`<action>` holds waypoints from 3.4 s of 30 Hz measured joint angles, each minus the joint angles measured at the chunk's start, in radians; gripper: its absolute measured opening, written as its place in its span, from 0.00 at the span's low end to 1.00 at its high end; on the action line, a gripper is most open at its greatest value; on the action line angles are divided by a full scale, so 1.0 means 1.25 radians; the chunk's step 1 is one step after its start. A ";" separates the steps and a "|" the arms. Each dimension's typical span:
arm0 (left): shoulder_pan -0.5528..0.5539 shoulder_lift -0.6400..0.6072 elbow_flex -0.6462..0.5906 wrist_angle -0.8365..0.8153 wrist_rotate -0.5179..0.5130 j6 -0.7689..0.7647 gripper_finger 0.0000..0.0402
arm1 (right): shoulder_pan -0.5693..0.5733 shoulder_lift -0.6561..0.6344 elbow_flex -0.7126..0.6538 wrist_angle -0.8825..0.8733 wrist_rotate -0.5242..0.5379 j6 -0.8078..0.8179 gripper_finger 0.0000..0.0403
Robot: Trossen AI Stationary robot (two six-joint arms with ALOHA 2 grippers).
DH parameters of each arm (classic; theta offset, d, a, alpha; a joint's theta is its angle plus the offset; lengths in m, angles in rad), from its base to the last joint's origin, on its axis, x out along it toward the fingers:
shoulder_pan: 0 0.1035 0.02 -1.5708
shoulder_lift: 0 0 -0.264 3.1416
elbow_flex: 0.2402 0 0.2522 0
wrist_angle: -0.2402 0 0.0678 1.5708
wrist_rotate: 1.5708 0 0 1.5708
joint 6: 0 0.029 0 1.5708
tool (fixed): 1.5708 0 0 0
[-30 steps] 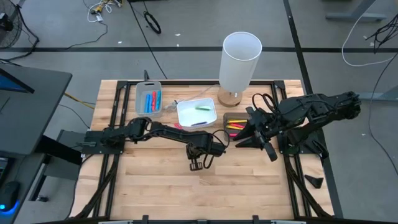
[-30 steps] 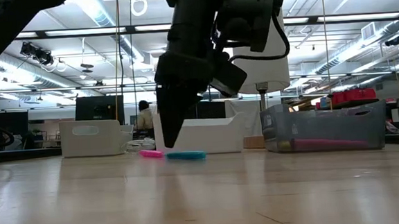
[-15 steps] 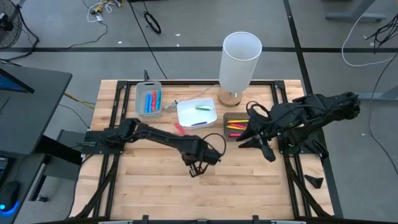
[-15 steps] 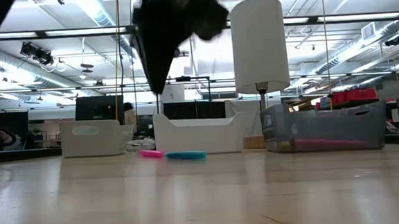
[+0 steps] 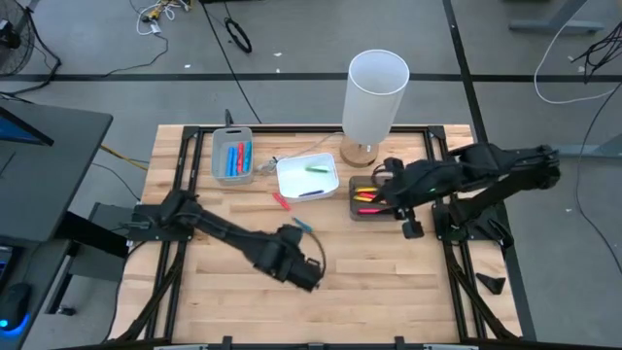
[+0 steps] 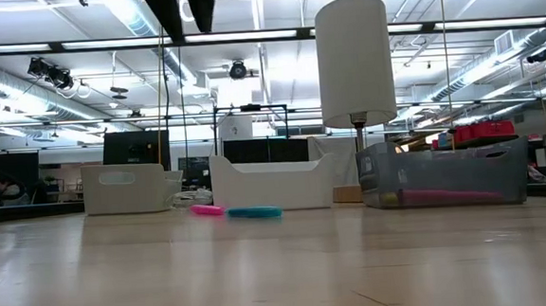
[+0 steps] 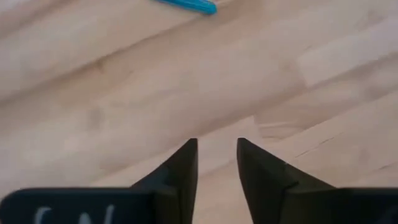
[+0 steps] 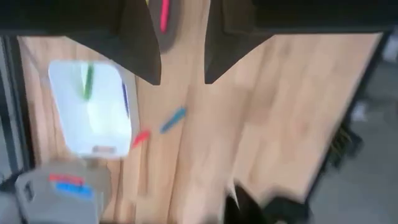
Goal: Pick & Place Markers
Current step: Put the transparent blue pen into the white bin
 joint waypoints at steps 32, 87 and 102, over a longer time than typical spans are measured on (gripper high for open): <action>-0.157 -0.022 0.000 0.075 -0.113 -0.490 0.40 | -0.094 0.468 -0.060 0.209 -0.047 -0.327 0.48; -0.181 -0.022 0.000 0.108 -0.110 -0.459 0.40 | -0.160 0.711 -0.059 0.495 -0.059 0.164 0.48; -0.182 -0.022 0.000 0.121 -0.110 -0.427 0.40 | -0.160 0.716 -0.057 0.488 -0.037 0.200 0.05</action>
